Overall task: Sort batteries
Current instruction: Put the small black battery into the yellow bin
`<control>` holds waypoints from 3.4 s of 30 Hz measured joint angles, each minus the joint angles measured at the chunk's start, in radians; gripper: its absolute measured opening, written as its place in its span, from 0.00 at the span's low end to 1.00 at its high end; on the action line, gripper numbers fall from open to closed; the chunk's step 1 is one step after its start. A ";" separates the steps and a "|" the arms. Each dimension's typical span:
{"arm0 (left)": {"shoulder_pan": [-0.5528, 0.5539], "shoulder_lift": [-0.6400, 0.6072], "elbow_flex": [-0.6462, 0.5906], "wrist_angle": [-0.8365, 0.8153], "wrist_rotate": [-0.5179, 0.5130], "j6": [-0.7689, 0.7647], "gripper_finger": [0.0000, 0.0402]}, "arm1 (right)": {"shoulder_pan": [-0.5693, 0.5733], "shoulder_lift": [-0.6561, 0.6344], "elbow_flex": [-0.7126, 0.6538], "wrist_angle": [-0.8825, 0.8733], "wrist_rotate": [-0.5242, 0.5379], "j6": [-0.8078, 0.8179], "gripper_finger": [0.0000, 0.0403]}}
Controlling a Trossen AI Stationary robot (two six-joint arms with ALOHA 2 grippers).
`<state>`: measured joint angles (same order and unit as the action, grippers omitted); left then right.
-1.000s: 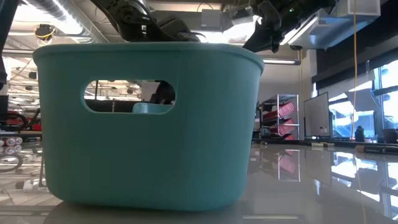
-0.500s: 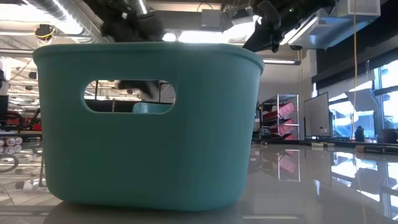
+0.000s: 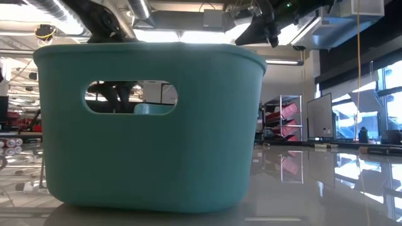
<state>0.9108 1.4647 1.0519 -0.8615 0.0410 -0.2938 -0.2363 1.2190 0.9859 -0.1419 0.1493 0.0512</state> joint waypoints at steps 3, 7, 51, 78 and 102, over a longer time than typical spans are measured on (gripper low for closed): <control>0.042 0.000 0.000 -0.032 -0.045 0.010 0.33 | 0.000 0.003 0.000 -0.007 0.000 0.002 0.01; 0.083 0.000 0.000 -0.037 -0.058 0.065 0.33 | 0.000 0.004 0.000 -0.009 0.000 0.000 0.01; 0.120 0.212 0.000 -0.017 -0.267 0.320 0.44 | -0.053 0.023 0.000 -0.018 -0.029 0.049 0.24; 0.153 0.302 0.001 0.093 -0.231 0.456 0.49 | -0.052 0.023 0.000 -0.018 -0.035 0.086 0.26; 0.189 0.329 0.003 0.082 -0.169 0.535 0.48 | -0.052 0.023 0.000 -0.048 -0.038 0.128 0.26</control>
<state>1.0996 1.7940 1.0554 -0.7796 -0.1279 0.2410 -0.2886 1.2419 0.9863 -0.1898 0.1116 0.1795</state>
